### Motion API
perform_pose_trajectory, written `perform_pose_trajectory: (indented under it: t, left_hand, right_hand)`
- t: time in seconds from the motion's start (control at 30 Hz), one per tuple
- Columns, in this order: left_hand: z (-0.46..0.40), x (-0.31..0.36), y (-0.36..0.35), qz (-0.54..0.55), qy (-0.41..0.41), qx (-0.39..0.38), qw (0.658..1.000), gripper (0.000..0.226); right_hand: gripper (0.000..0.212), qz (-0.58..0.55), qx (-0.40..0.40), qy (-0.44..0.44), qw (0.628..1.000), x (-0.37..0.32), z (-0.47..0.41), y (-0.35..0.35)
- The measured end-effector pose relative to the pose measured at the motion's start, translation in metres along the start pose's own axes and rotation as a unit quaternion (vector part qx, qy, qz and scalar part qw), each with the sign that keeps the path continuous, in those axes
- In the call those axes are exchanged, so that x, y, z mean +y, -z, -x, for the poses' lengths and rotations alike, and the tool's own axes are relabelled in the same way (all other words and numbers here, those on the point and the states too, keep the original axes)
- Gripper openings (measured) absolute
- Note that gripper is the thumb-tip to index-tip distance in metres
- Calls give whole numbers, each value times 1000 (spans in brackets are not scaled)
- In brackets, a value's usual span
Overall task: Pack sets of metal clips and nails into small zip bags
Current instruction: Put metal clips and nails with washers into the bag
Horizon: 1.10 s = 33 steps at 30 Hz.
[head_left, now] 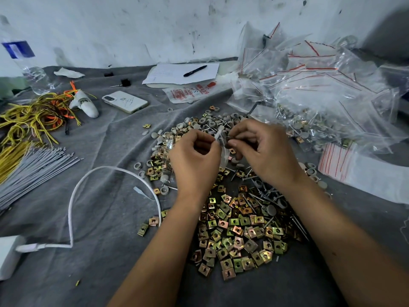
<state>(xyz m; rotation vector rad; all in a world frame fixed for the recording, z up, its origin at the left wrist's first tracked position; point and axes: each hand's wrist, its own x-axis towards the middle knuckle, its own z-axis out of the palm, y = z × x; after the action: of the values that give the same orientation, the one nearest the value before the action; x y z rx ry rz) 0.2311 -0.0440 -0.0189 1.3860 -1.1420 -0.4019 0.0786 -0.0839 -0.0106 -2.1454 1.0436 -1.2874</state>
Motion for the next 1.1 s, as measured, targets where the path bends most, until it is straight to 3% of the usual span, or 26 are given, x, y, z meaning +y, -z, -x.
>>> perform_pose_trajectory:
  t: [0.27,0.37,0.43,0.6,0.73,0.93,1.1]
  left_hand:
    - [0,1,0,4,-7,8,1000,11]
    - [-1,0,0,10,4,19,1000,10]
    - [-2,0,0,12,7,31,999,10]
    - [-3,1,1,24,13,60,998,14]
    - [-3,2,1,27,22,59,998,14]
    - [-3,2,1,21,29,45,998,11]
    - [-2,2,1,16,29,35,999,12]
  right_hand:
    - [18,99,-8,48,994,3,-3,0]
    - [13,86,30,16,996,7,-2,-2]
    - [14,139,39,-10,990,13,-4,0]
    - [33,295,-118,-52,947,24,-6,-4]
    - [24,308,-105,-74,943,21,-9,-4]
    - [27,314,-138,-96,934,16,-7,0]
    - [26,264,-139,-87,950,10,-4,0]
